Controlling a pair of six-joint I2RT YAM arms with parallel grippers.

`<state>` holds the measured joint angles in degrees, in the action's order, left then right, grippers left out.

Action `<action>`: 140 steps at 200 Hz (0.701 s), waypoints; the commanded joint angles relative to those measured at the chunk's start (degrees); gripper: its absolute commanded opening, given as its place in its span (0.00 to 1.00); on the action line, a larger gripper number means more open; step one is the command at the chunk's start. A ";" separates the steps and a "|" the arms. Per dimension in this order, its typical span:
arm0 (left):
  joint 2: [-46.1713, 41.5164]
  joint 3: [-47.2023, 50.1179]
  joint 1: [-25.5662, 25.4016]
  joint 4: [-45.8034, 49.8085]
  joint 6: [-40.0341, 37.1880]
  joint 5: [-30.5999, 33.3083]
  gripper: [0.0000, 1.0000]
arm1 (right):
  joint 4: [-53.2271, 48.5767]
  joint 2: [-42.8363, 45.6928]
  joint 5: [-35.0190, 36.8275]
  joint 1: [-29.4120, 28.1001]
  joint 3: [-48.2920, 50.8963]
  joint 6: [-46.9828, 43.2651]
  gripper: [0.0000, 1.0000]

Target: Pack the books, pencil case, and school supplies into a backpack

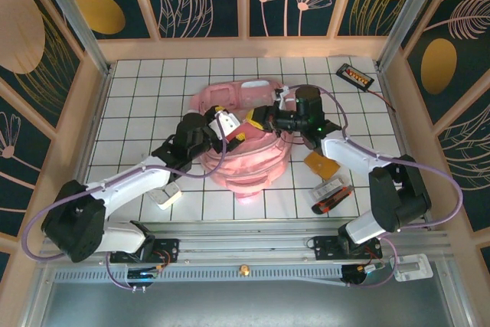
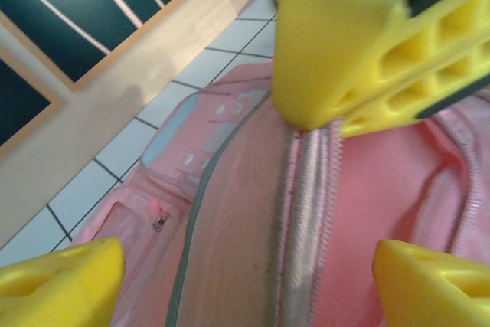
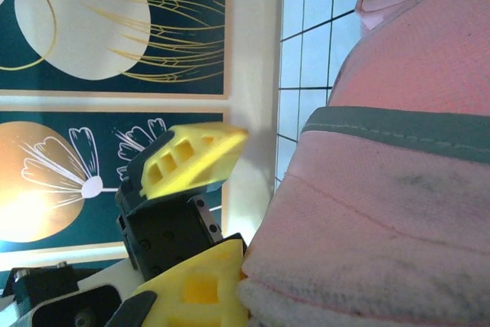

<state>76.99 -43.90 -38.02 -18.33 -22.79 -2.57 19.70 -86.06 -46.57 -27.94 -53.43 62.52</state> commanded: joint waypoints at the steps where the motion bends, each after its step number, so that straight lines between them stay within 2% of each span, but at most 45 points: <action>1: 1.98 -2.86 -0.12 -1.63 -0.03 7.81 0.79 | 4.52 0.33 -2.89 -1.41 -3.31 0.11 0.00; 14: 3.26 -4.71 -0.09 0.00 0.98 10.88 0.68 | 4.25 0.19 -2.84 -1.35 -3.23 -0.10 0.00; 24: 4.04 -6.12 -0.06 2.02 1.62 11.58 0.42 | 3.66 0.20 -2.85 -1.09 -3.09 -0.43 0.00; 37: 4.56 -7.45 -0.12 3.63 2.63 12.48 0.00 | 1.37 0.60 -2.28 -0.64 -3.08 -1.83 0.01; 52: 4.44 -7.86 -0.09 4.18 3.78 12.53 0.00 | -1.60 1.61 -1.49 -0.01 -3.22 -3.89 0.11; 71: 4.12 -8.15 -0.07 5.15 5.31 11.74 0.00 | -6.14 3.62 -0.87 0.75 -3.10 -6.89 0.32; 93: 5.08 -10.18 -0.10 8.15 8.64 12.37 0.00 | -17.75 8.50 2.93 1.97 -3.20 -13.46 0.58; 117: 6.82 -11.52 -0.12 10.56 11.98 11.14 0.00 | -35.85 16.83 14.93 3.32 -3.68 -22.97 0.79; 130: 7.34 -11.47 -0.12 10.48 12.97 11.04 0.00 | -43.77 21.97 24.15 4.42 -2.32 -24.92 0.96; 140: 7.50 -11.47 -0.07 9.96 13.43 10.70 0.00 | -48.47 25.75 29.93 6.03 -0.33 -25.49 0.99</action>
<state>83.85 -53.52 -38.68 -8.93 -13.78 6.72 -9.93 -68.51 -33.39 -24.56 -55.33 44.36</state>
